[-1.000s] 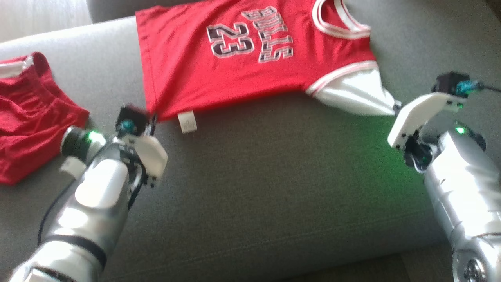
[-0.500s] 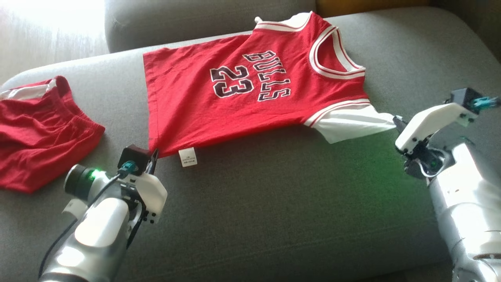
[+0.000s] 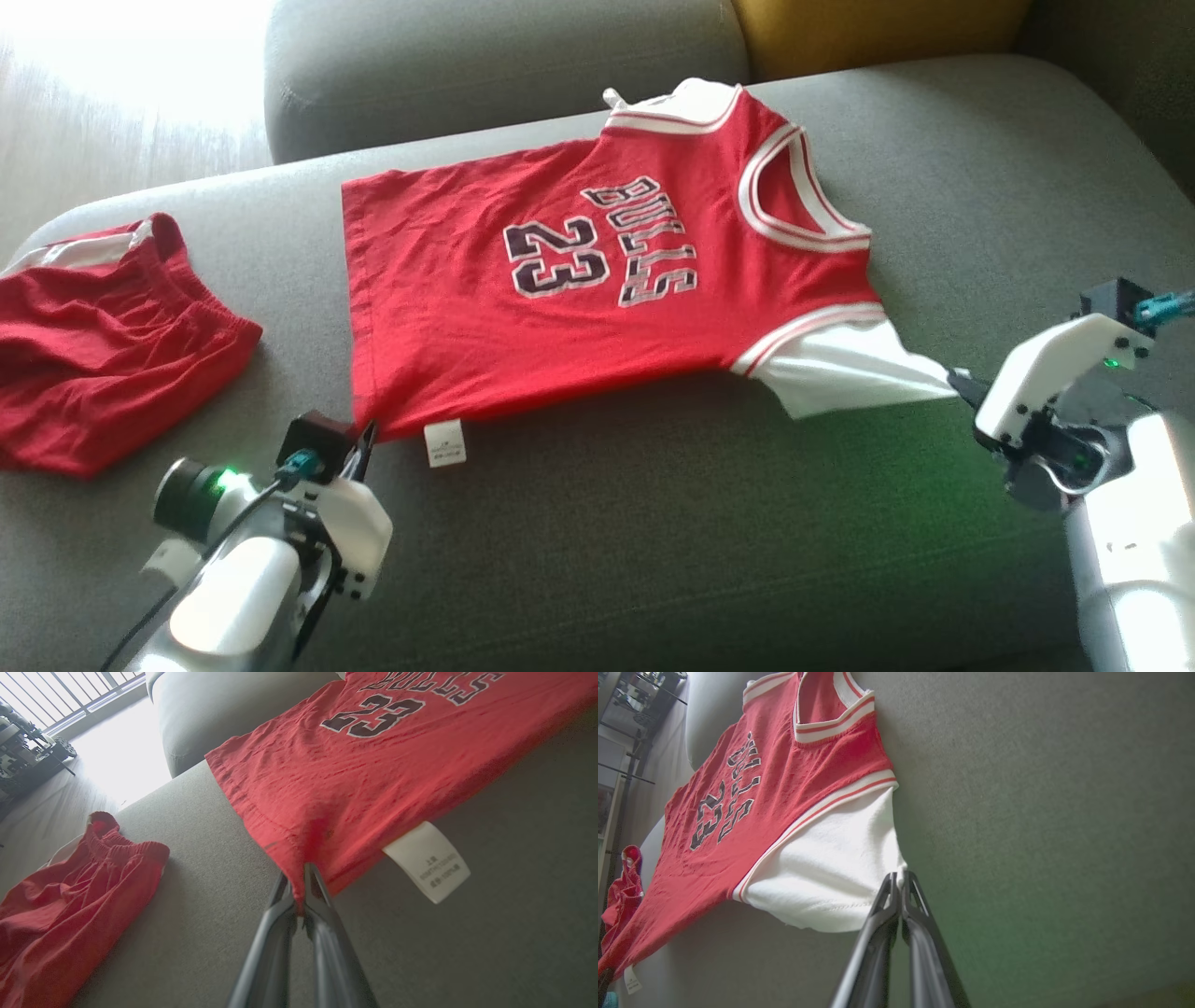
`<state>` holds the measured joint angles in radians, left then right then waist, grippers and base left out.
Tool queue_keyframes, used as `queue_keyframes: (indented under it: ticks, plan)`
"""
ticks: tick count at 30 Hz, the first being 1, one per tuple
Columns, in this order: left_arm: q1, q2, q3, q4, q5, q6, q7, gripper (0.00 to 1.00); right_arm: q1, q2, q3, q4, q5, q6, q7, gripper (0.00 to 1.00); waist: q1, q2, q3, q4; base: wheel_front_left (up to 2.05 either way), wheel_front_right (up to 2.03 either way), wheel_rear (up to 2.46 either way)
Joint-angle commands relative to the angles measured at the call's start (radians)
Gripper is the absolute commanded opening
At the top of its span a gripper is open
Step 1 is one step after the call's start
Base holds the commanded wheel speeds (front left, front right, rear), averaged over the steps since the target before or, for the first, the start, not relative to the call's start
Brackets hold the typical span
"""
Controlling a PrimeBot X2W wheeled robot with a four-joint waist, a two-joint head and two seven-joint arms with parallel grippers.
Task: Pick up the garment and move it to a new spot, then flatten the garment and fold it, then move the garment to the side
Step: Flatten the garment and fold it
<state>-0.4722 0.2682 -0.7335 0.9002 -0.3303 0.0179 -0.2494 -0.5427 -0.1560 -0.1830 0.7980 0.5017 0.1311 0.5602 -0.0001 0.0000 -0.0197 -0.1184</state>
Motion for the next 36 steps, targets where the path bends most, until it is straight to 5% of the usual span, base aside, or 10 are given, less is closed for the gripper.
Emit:
queue_keyframes:
  ticks: [1,12,18,36]
  plan:
    - [-0.030,0.049,0.032,-0.023,-0.008,0.008,-0.011,0.00,-0.003,-0.003,0.002,-0.072,-0.007,0.000,0.031,0.00,0.0001,0.0000,-0.003,-0.001,0.00,0.00,0.00]
    - [0.052,0.075,0.016,-0.106,-0.025,0.025,0.011,0.00,0.298,0.087,-0.158,-0.627,-0.038,0.000,0.475,0.00,0.0001,0.0000,-0.020,0.006,0.00,0.00,0.00]
    - [0.107,0.099,0.011,-0.181,-0.049,0.019,0.049,0.00,0.402,0.103,-0.204,-0.859,-0.040,0.000,0.613,0.00,0.0001,0.0000,-0.017,0.006,0.00,0.00,0.00]
    - [0.390,0.268,0.064,-0.653,-0.194,0.087,0.252,0.00,0.496,0.106,-0.173,-0.974,-0.014,0.000,0.622,0.00,0.0001,0.0000,-0.012,0.044,0.00,0.00,0.00]
